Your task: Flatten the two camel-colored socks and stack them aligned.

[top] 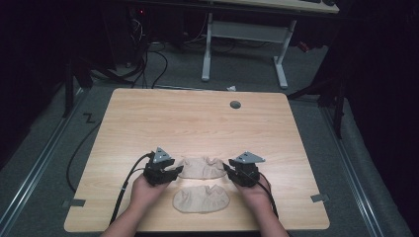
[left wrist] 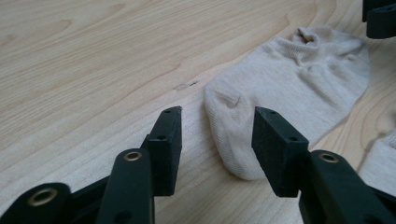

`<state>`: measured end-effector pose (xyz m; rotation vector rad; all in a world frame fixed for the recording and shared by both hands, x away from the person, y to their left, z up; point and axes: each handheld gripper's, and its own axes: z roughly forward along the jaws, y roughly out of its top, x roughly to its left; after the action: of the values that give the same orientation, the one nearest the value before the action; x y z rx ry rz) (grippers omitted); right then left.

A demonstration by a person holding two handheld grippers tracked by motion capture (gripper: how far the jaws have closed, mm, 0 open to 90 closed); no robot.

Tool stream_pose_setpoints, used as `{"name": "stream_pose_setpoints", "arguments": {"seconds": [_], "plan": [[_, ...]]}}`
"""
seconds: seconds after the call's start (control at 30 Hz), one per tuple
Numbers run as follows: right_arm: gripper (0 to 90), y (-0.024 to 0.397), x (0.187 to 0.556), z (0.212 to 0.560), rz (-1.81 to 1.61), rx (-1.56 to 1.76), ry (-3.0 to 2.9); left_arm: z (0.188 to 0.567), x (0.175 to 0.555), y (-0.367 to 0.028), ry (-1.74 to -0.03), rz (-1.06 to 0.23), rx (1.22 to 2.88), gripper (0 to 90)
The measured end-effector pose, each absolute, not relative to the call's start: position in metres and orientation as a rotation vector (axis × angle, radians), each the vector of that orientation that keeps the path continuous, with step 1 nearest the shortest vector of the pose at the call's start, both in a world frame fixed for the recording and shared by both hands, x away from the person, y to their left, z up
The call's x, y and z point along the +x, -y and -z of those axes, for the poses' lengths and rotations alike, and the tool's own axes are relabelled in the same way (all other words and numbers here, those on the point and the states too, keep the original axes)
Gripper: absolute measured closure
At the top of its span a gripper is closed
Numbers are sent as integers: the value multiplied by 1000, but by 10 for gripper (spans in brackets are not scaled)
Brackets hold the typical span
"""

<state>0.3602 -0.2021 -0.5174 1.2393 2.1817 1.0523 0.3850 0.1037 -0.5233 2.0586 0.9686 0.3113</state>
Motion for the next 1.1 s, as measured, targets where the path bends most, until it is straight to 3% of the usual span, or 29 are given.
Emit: {"name": "stream_pose_setpoints", "arguments": {"seconds": [0.4,0.63,1.1], "plan": [[713,197,370,529,-1016,1296,-2239,531,388,-99,-992,-295,2081,718],[828,195,368,529,-1024,1296,-2248,533,385,-97,-978,-309,2076,856],[863,191,362,520,-1042,1214,-2194,525,381,-99,-966,-352,2027,864]]}}
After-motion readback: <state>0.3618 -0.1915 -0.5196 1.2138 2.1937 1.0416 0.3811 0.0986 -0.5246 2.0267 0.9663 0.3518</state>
